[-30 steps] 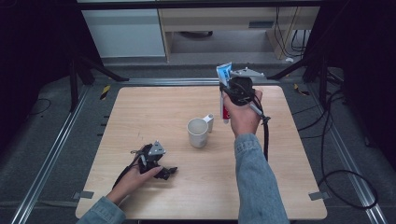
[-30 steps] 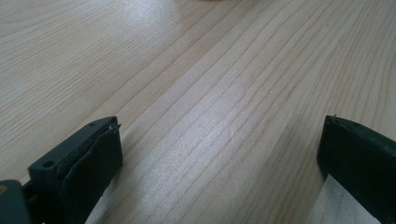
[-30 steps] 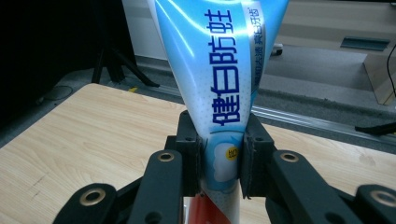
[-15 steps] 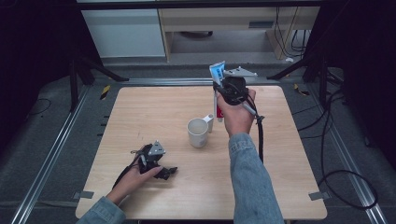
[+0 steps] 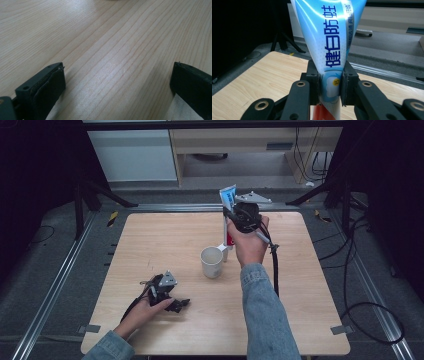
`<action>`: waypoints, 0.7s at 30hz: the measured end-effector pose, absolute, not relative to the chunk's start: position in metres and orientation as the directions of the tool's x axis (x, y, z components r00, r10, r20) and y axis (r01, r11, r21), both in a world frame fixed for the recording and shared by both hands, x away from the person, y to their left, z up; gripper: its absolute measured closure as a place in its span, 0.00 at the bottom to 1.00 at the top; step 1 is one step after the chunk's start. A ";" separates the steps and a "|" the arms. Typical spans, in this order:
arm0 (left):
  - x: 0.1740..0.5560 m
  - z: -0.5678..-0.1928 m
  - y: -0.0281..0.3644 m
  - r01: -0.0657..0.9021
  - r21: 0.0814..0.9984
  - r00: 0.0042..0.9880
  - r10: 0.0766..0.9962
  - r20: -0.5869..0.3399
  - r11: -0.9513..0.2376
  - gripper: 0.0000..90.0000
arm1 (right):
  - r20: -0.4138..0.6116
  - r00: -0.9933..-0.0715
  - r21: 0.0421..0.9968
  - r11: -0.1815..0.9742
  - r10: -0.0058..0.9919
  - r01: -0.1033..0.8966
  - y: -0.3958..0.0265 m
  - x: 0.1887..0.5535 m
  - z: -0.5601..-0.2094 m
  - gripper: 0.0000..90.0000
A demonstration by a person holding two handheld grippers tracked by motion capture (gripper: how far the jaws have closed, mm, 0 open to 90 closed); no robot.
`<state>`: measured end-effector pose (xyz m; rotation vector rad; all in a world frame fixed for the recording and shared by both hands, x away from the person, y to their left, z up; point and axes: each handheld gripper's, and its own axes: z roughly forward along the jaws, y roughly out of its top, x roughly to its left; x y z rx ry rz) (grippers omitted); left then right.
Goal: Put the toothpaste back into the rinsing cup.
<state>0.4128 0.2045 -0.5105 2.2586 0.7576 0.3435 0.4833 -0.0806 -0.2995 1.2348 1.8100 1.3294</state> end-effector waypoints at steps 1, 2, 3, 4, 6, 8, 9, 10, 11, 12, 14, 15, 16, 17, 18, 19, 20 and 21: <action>0.413 -0.510 0.204 0.419 0.707 0.792 0.610 0.022 -0.569 0.00 | 0.073 -0.412 0.937 0.079 0.908 0.339 -0.080 0.483 -0.300 0.81; 0.413 -0.510 0.204 0.419 0.707 0.792 0.610 0.022 -0.570 0.00 | 0.070 -0.416 0.938 0.082 0.907 0.337 -0.078 0.483 -0.300 0.81; 0.413 -0.510 0.204 0.419 0.707 0.792 0.610 0.022 -0.570 0.00 | 0.069 -0.417 0.939 0.083 0.906 0.335 -0.076 0.482 -0.300 0.81; 0.413 -0.510 0.204 0.419 0.707 0.792 0.610 0.022 -0.570 0.00 | 0.069 -0.419 0.938 0.084 0.905 0.336 -0.075 0.482 -0.300 0.81; 0.413 -0.510 0.205 0.419 0.707 0.792 0.610 0.022 -0.570 0.00 | 0.072 -0.422 0.939 0.081 0.904 0.333 -0.073 0.483 -0.301 0.81; 0.413 -0.510 0.205 0.419 0.707 0.792 0.610 0.022 -0.570 0.00 | 0.072 -0.425 0.940 0.082 0.902 0.331 -0.071 0.483 -0.301 0.81; 0.413 -0.510 0.205 0.419 0.707 0.792 0.610 0.022 -0.570 0.00 | 0.075 -0.426 0.941 0.077 0.902 0.330 -0.070 0.483 -0.301 0.81; 0.413 -0.510 0.205 0.419 0.707 0.792 0.610 0.022 -0.570 0.00 | 0.075 -0.426 0.941 0.077 0.902 0.330 -0.070 0.483 -0.301 0.81; 0.413 -0.510 0.205 0.418 0.707 0.792 0.610 0.022 -0.570 0.00 | 0.078 -0.429 0.942 0.075 0.900 0.329 -0.068 0.483 -0.303 0.81; 0.413 -0.510 0.205 0.419 0.707 0.792 0.610 0.022 -0.570 0.00 | 0.079 -0.431 0.942 0.074 0.899 0.326 -0.068 0.484 -0.303 0.81; 0.413 -0.510 0.205 0.419 0.707 0.792 0.610 0.022 -0.570 0.00 | 0.078 -0.432 0.943 0.075 0.898 0.325 -0.067 0.483 -0.304 0.81; 0.413 -0.510 0.205 0.419 0.707 0.792 0.610 0.022 -0.570 0.00 | 0.080 -0.432 0.943 0.073 0.898 0.326 -0.066 0.483 -0.304 0.81; 0.413 -0.510 0.205 0.418 0.707 0.792 0.610 0.023 -0.570 0.00 | 0.082 -0.434 0.944 0.069 0.897 0.322 -0.065 0.483 -0.305 0.81; 0.413 -0.510 0.205 0.418 0.707 0.792 0.610 0.023 -0.570 0.00 | 0.080 -0.436 0.945 0.070 0.897 0.319 -0.065 0.482 -0.305 0.81; 0.413 -0.510 0.205 0.418 0.706 0.793 0.609 0.024 -0.571 0.00 | 0.082 -0.437 0.946 0.068 0.896 0.316 -0.064 0.482 -0.306 0.81; 0.413 -0.510 0.205 0.418 0.706 0.793 0.609 0.023 -0.571 0.00 | 0.082 -0.437 0.946 0.068 0.896 0.316 -0.064 0.482 -0.306 0.81; 0.413 -0.511 0.205 0.418 0.707 0.792 0.610 0.022 -0.570 0.00 | 0.081 -0.438 0.947 0.067 0.895 0.314 -0.063 0.482 -0.306 0.81; 0.413 -0.510 0.205 0.419 0.707 0.792 0.610 0.022 -0.570 0.00 | 0.080 -0.440 0.947 0.069 0.895 0.313 -0.063 0.482 -0.306 0.81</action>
